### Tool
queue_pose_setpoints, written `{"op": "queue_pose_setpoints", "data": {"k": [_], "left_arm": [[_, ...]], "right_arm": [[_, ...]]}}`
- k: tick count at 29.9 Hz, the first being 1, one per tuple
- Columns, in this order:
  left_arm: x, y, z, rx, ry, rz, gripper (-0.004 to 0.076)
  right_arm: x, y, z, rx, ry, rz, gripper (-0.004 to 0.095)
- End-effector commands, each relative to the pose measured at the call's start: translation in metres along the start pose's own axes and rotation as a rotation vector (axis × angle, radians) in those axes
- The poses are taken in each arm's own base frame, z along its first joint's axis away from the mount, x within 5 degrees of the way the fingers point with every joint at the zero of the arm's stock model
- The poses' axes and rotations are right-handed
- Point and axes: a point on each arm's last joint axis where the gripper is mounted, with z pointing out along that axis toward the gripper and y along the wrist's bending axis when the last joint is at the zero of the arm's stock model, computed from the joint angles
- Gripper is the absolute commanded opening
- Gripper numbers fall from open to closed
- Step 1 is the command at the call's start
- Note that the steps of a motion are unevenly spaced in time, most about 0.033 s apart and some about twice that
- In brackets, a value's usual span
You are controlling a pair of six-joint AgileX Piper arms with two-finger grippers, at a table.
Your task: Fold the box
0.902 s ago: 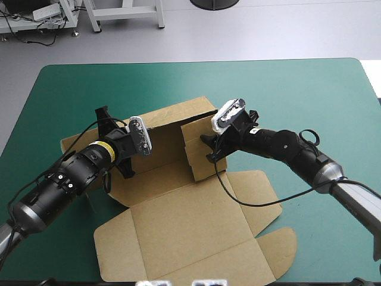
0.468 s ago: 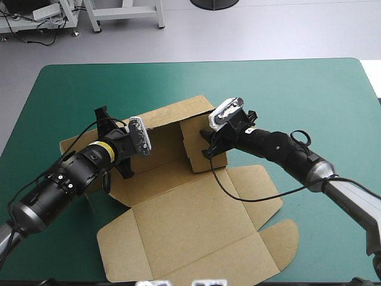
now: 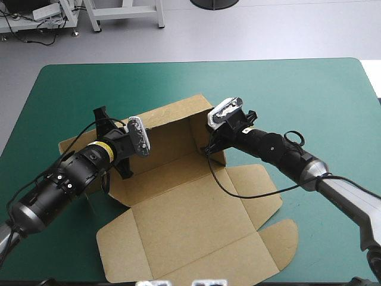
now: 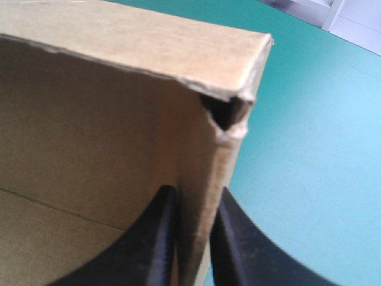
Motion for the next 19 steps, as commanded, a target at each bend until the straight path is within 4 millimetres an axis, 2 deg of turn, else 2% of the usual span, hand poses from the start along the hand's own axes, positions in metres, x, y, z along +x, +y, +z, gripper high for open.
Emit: {"op": "queue_pose_setpoints", "data": {"k": [1, 12, 14, 19], "left_arm": [[-0.005, 0.002, -0.005, 0.002, -0.03, -0.064, -0.0006], [-0.005, 0.002, -0.006, 0.008, -0.03, -0.08, 0.0013], [-0.006, 0.002, -0.007, 0.011, -0.028, -0.082, 0.0069], [-0.018, 0.0, -0.019, 0.03, -0.049, -0.051, 0.0284]], "right_arm": [[-0.021, 0.006, -0.013, -0.024, -0.064, -0.013, -0.0014], [-0.02, 0.008, -0.013, -0.042, -0.055, 0.014, -0.0014], [-0.02, 0.008, -0.013, -0.042, -0.055, 0.021, -0.0014], [-0.02, 0.007, -0.013, -0.036, -0.059, 0.034, -0.0014]]}}
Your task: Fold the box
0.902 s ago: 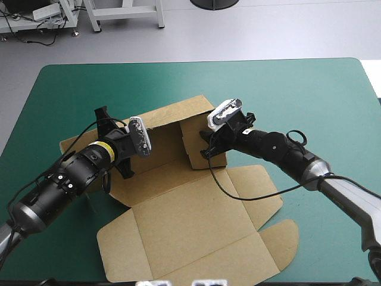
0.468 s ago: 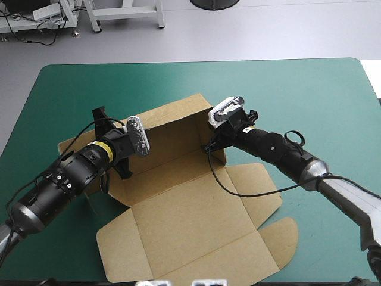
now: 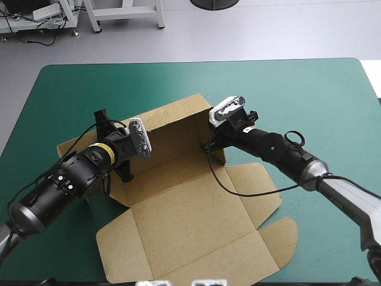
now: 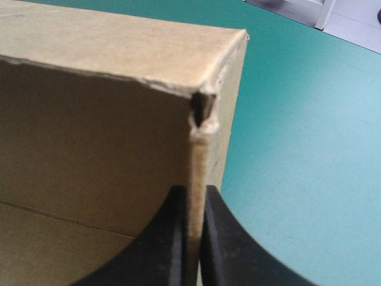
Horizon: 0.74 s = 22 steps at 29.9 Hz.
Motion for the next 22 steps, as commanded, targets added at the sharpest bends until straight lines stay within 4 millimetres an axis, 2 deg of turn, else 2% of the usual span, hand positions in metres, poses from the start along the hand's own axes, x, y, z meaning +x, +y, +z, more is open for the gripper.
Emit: {"op": "queue_pose_setpoints", "data": {"k": [1, 4, 17, 22], "left_arm": [[-0.016, 0.001, -0.016, 0.007, -0.07, -0.03, 0.0323], [-0.019, -0.003, -0.021, 0.024, -0.044, -0.005, 0.0373], [-0.038, -0.007, -0.047, -0.038, 0.017, 0.042, 0.0373], [-0.043, -0.021, -0.055, -0.004, 0.057, 0.068, 0.0372]], "right_arm": [[-0.019, 0.009, -0.013, -0.041, -0.054, -0.01, -0.0013], [-0.02, 0.008, -0.013, -0.04, -0.055, 0.001, -0.0013], [-0.021, 0.006, -0.013, -0.015, -0.072, 0.025, -0.0013], [-0.02, 0.006, -0.011, -0.013, -0.067, 0.037, -0.0013]]}}
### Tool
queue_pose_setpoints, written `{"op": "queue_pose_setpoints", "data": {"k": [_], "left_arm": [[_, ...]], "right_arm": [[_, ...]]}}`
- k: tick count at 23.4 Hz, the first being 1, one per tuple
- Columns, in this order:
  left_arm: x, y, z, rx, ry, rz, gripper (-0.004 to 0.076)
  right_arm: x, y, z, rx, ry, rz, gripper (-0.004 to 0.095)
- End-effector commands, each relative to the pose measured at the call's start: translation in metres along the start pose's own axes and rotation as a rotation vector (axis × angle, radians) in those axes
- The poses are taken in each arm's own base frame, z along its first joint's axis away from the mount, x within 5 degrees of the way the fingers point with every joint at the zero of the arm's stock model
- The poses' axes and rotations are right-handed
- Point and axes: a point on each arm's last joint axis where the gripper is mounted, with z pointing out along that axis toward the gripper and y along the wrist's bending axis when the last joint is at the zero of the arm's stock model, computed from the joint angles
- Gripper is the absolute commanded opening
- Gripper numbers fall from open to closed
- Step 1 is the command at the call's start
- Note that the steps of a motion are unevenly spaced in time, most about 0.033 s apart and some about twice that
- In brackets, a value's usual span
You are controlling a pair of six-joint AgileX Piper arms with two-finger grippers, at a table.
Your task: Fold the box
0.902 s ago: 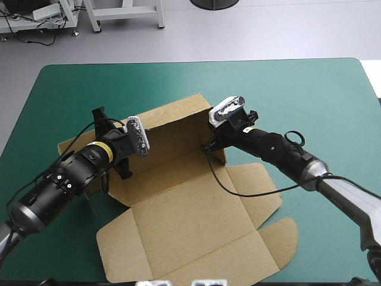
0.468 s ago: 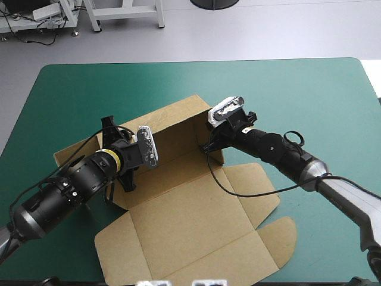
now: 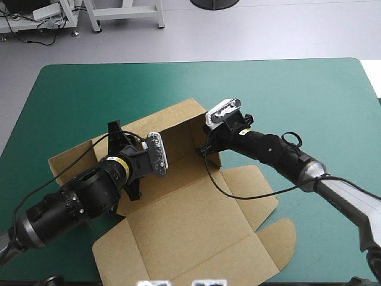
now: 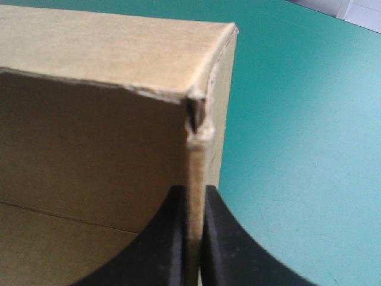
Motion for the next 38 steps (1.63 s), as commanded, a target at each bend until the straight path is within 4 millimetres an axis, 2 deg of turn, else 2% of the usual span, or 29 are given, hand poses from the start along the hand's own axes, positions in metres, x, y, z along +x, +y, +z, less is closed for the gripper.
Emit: {"op": "queue_pose_setpoints", "data": {"k": [1, 4, 6, 9, 11, 12, 14, 17, 20, 25, 27, 30, 33, 35, 38], "left_arm": [[-0.006, 0.001, -0.021, -0.03, -0.021, -0.011, 0.0372], [-0.011, -0.006, -0.034, -0.009, 0.003, -0.043, 0.0369], [-0.016, -0.005, -0.049, 0.007, 0.007, -0.09, 0.0335], [-0.024, 0.005, -0.074, 0.048, -0.034, -0.173, 0.0217], [-0.03, 0.015, -0.092, 0.105, -0.105, -0.242, 0.0078], [-0.035, 0.027, -0.108, 0.13, -0.174, -0.292, -0.0001], [-0.036, 0.042, -0.119, 0.075, -0.209, -0.318, -0.0001], [-0.027, 0.059, -0.109, -0.026, -0.143, -0.362, 0.0001], [0.006, 0.091, -0.085, -0.105, -0.006, -0.548, 0.0002], [0.068, 0.135, -0.066, -0.102, 0.01, -0.914, 0.0002], [0.094, 0.147, -0.057, -0.108, 0.033, -1.026, 0.0002], [0.115, 0.156, -0.043, -0.092, 0.064, -1.127, 0.0002], [0.126, 0.152, -0.033, 0.05, 0.104, -1.237, 0.0002], [0.122, 0.145, -0.037, 0.148, 0.127, -1.232, 0.0], [0.116, 0.146, -0.047, 0.151, 0.074, -1.241, -0.0004]], "right_arm": [[-0.02, 0.0, -0.011, 0.019, -0.08, 0.011, -0.0014], [-0.018, -0.001, -0.008, 0.017, -0.07, 0.032, -0.0011], [-0.018, -0.001, -0.007, 0.017, -0.069, 0.032, -0.0012], [-0.018, -0.001, -0.005, 0.017, -0.068, 0.032, -0.0012], [-0.018, -0.003, -0.005, 0.022, -0.068, 0.043, -0.0012], [-0.018, -0.006, -0.006, 0.028, -0.066, 0.066, -0.0012], [-0.017, -0.015, -0.007, 0.022, -0.045, 0.123, -0.0011], [-0.022, -0.021, -0.011, -0.022, -0.004, 0.162, -0.0003], [-0.035, -0.025, -0.018, 0.017, 0.076, 0.149, -0.0002], [-0.056, -0.033, -0.039, 0.117, 0.262, 0.105, -0.0004], [-0.064, -0.032, -0.048, 0.117, 0.318, 0.109, -0.0004], [-0.072, -0.03, -0.059, 0.102, 0.381, 0.116, -0.0004], [-0.089, -0.028, -0.078, 0.1, 0.437, 0.1, -0.0005], [-0.095, -0.028, -0.084, 0.112, 0.44, 0.088, -0.0005], [-0.098, -0.03, -0.087, 0.128, 0.474, 0.081, -0.0005]]}}
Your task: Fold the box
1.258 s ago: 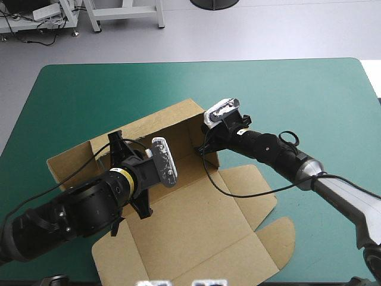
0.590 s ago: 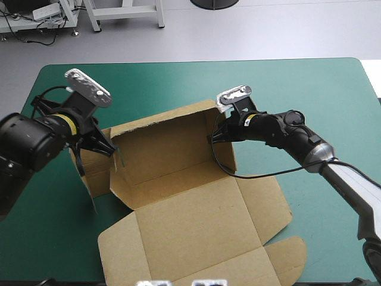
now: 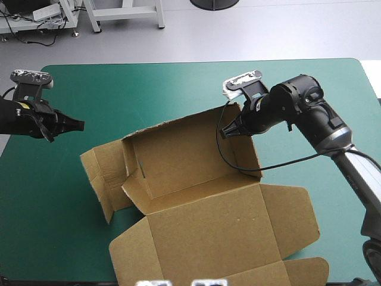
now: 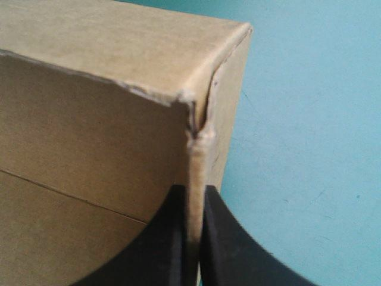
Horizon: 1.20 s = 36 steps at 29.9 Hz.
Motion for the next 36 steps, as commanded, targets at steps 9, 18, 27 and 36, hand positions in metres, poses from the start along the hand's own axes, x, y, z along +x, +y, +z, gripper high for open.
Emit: {"op": "queue_pose_setpoints", "data": {"k": [9, 18, 27, 36], "left_arm": [[0.0, -0.008, -0.026, 0.02, -0.062, 0.007, -0.0006], [-0.006, -0.01, -0.017, 0.068, -0.078, 0.01, -0.0006], [-0.007, -0.011, -0.013, 0.089, -0.104, 0.024, -0.0006], [0.009, -0.014, 0.019, 0.095, -0.066, 0.012, -0.0006]], "right_arm": [[-0.011, -0.026, 0.038, -0.017, 0.104, 0.078, -0.0006], [-0.019, -0.055, 0.117, -0.008, 0.202, 0.146, -0.0006], [-0.027, -0.058, 0.133, -0.032, 0.156, 0.105, 0.0039], [-0.037, -0.057, 0.109, -0.033, 0.186, 0.065, 0.0376]]}}
